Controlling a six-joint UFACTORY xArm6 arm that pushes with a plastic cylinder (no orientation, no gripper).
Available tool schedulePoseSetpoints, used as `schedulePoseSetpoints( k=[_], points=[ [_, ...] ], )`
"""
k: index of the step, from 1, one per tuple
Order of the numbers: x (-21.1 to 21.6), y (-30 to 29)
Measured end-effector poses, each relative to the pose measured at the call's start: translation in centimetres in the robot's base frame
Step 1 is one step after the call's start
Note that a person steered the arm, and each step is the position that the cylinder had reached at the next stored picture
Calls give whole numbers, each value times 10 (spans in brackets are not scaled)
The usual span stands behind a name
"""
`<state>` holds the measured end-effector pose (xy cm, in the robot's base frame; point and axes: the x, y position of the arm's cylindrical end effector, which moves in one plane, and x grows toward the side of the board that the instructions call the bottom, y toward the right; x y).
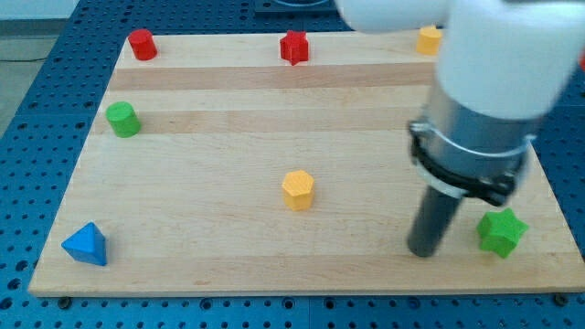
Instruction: Place green star above yellow hexagon
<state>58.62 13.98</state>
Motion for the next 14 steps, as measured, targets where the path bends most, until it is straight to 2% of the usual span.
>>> schedulePoseSetpoints(
  k=[1,2,3,5,6,8,9,10,11,12,13,14],
  points=[
    [21,44],
    [22,103],
    [17,131],
    [-6,47],
    [-35,28],
    [-60,83],
    [-84,84],
    [-97,57],
    [-95,44],
    [-79,66],
    [-67,43],
    [-72,-3]
  ],
)
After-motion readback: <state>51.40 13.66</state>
